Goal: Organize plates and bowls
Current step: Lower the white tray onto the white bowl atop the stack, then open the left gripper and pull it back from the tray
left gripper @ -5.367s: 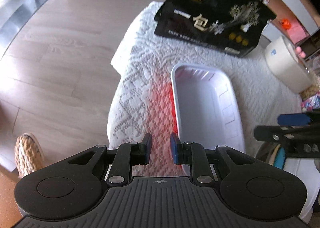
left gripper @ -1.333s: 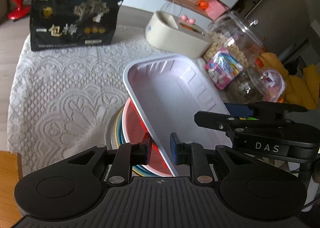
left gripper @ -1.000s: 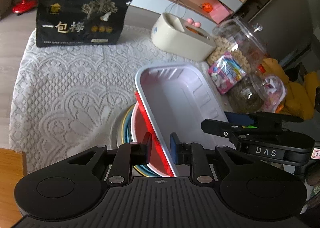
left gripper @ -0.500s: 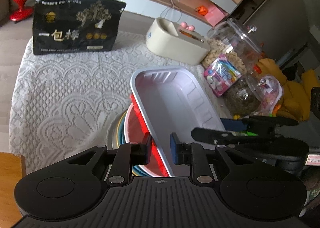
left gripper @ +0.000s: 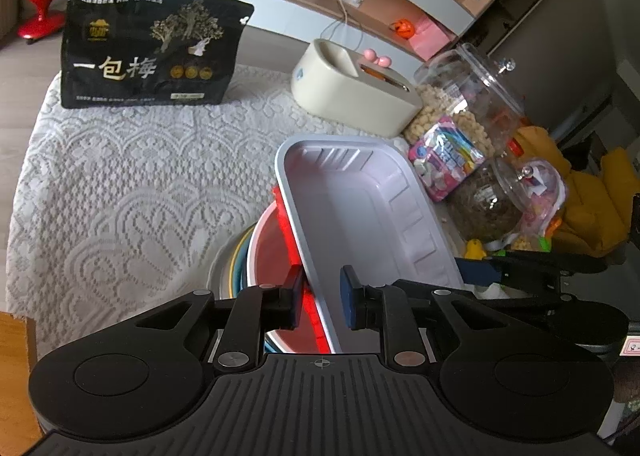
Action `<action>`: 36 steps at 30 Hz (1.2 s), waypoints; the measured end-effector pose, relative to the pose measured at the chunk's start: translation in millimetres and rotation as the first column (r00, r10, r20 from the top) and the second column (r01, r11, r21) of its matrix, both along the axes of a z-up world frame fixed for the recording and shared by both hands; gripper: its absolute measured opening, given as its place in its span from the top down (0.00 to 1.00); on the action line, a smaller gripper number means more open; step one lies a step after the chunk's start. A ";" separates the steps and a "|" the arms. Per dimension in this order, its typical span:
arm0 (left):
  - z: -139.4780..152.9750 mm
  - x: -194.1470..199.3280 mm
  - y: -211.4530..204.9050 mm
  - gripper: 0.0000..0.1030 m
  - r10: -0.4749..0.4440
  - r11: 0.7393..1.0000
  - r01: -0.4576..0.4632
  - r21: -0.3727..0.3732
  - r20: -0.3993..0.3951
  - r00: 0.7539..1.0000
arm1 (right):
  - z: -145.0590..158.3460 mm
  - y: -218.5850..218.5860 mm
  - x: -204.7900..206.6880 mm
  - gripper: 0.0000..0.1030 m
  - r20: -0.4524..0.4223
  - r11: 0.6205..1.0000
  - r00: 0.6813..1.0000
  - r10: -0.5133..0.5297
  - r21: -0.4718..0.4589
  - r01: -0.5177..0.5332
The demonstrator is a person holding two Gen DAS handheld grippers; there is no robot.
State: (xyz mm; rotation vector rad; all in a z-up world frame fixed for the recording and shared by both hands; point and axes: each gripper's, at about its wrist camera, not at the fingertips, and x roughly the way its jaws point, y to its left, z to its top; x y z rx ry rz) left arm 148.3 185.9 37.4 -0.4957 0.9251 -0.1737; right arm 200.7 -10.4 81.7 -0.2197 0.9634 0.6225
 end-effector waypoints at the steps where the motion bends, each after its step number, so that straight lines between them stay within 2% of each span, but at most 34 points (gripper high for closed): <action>1: -0.2 0.2 0.2 0.79 0.003 1.000 -0.003 0.000 0.003 1.000 | -0.2 0.0 0.3 0.53 0.001 1.000 1.000 0.001 0.002 -0.001; 8: -3.2 1.9 0.6 0.79 0.004 1.000 -0.004 -0.007 0.008 1.000 | -5.6 2.6 3.6 0.53 -0.015 1.000 1.000 -0.010 0.000 0.010; 17: 3.5 -1.5 0.6 0.79 0.006 1.000 -0.006 -0.002 0.020 1.000 | -2.6 0.6 -2.2 0.53 0.025 1.000 0.999 -0.022 -0.003 0.022; 23: 17.0 -17.1 0.6 0.79 0.022 0.999 -0.024 0.025 0.077 0.997 | 4.2 -15.4 -4.2 0.52 0.029 0.995 0.997 -0.078 0.071 0.076; 27: 26.9 -34.2 -0.6 0.79 0.087 0.992 -0.098 0.079 0.133 0.987 | 13.6 -34.7 -20.3 0.51 0.111 0.986 0.987 -0.114 0.135 0.099; 30: 30.4 -46.1 1.7 0.79 0.145 0.986 -0.156 0.055 0.161 0.976 | 18.8 -50.7 -33.9 0.45 0.157 0.978 0.979 -0.132 0.183 0.102; 33: 31.2 -58.1 -1.7 0.79 0.193 0.978 -0.204 0.044 0.170 0.966 | 21.0 -65.6 -40.3 0.44 0.160 0.967 0.976 -0.151 0.228 0.113; 36: 32.6 -67.9 -9.9 0.79 0.192 0.980 -0.200 0.027 0.171 0.966 | 20.2 -77.8 -47.3 0.44 0.181 0.963 0.971 -0.154 0.248 0.106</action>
